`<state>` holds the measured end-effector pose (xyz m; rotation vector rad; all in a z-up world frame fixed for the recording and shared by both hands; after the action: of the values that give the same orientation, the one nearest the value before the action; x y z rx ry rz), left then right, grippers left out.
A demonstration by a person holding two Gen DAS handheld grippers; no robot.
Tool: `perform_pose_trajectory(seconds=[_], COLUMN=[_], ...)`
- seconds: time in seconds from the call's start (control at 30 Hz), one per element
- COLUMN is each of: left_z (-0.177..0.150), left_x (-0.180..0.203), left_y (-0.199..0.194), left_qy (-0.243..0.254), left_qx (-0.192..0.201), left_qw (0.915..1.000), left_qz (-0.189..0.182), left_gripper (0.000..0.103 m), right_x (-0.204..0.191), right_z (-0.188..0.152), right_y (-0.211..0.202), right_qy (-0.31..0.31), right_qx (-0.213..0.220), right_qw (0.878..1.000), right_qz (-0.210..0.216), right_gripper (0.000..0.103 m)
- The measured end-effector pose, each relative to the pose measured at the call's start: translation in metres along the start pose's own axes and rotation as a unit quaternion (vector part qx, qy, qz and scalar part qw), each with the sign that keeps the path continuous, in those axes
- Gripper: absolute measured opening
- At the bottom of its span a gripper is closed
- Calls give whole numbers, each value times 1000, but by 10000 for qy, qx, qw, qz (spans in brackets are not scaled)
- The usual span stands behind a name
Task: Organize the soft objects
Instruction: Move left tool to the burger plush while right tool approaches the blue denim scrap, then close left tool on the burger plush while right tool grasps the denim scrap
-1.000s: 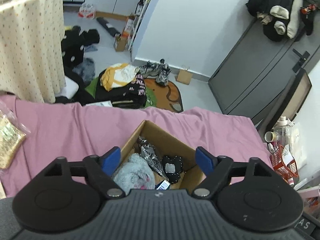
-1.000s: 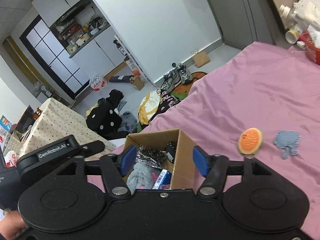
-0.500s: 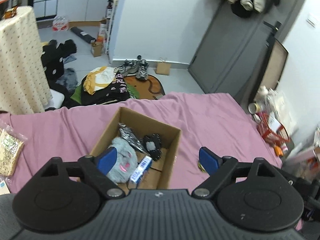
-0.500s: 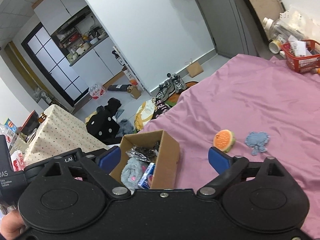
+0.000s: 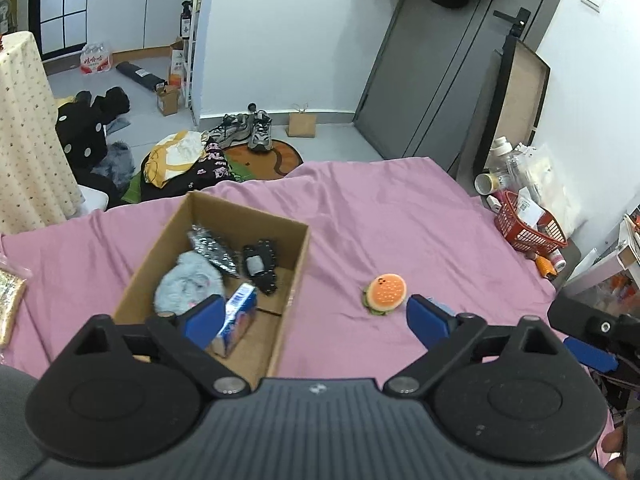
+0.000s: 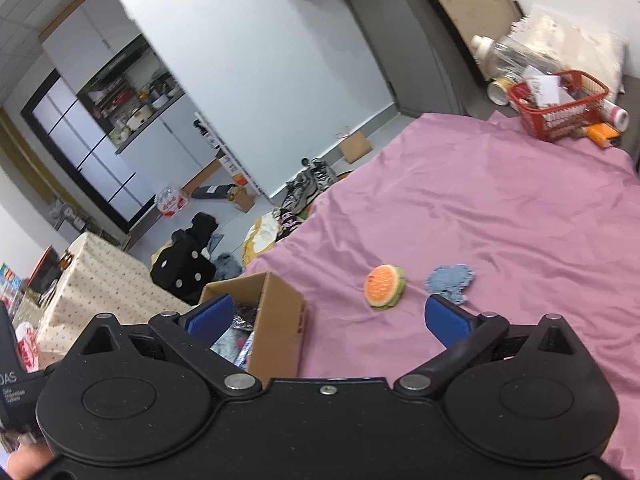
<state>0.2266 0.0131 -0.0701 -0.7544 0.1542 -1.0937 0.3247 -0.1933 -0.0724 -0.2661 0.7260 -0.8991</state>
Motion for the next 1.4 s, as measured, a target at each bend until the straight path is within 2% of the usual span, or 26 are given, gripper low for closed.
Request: perform_pose_trajectory(seconds=[0.5, 0.63, 0.7, 0.83, 1.03, 1.13, 1.4], left_z=[-17, -20, -22, -21, -27, -36, -58], left_x=[46, 55, 60, 67, 76, 80, 90], left_y=[43, 68, 83, 108, 144, 165, 210], left_qy=[-187, -215, -128, 41, 176, 236, 274], left_qx=[-81, -187, -357, -457, -573, -693, -971], left_qw=[9997, 9995, 9992, 9988, 9979, 9970, 9945], left_qz=[-106, -145, -145, -151, -228, -243, -273], left_gripper=[97, 96, 96, 95, 95, 95, 88], right_x=[75, 98, 111, 126, 144, 155, 167], right_z=[-8, -14, -17, -24, -33, -40, -56], right_y=[41, 63, 75, 96, 122, 134, 159], right_qy=[739, 1169, 1413, 1768, 1947, 2077, 2429], right_qx=[24, -38, -40, -102, 13, -76, -419], right_qw=[9970, 9928, 9894, 9836, 9806, 9775, 9689], right_qz=[-238, -273, -321, -332, -246, -364, -222], right_gripper=[101, 93, 90, 81, 79, 74, 65])
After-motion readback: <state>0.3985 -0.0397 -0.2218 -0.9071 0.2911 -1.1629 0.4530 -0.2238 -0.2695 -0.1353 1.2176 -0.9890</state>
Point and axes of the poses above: each gripper's, at about its wrist camera, not at the fingertips, and y roughly the way its jaws point, x to its right, z to its top, the point moved 8 cm from there along y, roughly the way its jaws point, and after that the axes turned 9 degrees about x, right-handed, at the moved point
